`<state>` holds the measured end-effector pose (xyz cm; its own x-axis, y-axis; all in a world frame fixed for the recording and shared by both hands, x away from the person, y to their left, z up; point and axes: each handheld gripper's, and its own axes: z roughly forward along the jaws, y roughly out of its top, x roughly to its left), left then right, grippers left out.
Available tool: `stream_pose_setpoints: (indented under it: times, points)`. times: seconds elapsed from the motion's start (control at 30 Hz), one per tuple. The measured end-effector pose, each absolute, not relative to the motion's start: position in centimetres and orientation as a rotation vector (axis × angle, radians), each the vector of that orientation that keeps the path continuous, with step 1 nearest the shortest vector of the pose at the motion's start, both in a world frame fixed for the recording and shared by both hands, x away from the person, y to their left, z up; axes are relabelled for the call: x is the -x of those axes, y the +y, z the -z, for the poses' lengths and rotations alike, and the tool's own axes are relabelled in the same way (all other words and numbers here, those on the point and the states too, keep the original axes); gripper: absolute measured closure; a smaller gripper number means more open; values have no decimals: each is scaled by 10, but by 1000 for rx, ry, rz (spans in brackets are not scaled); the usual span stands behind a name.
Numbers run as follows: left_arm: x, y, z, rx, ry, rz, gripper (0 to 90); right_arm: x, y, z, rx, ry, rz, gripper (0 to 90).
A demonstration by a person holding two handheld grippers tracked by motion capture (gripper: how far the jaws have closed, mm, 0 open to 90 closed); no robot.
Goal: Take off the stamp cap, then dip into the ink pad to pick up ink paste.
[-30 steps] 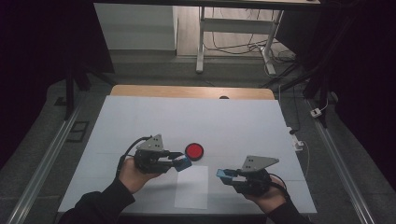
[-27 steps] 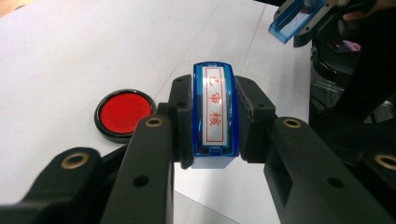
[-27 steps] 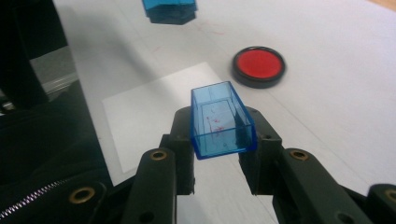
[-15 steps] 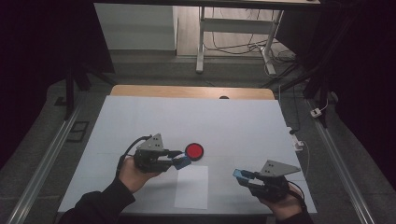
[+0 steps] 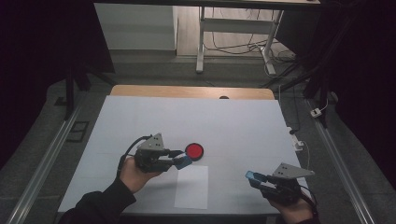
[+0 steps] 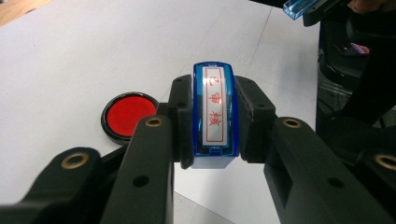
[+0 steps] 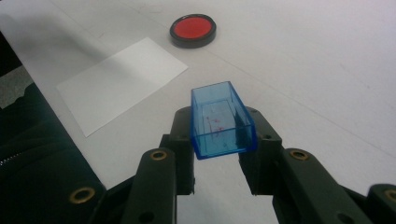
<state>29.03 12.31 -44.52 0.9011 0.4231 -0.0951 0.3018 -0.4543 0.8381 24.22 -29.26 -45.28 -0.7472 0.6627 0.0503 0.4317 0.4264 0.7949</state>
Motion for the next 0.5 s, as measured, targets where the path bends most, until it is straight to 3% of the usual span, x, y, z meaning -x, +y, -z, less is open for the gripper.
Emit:
stream_pose_setpoints:
  times: [0.5]
  points:
    - [-300, 120, 444, -2074, 594, -116, 704, -241, -300, 455, -990, 2411, -1228, 689]
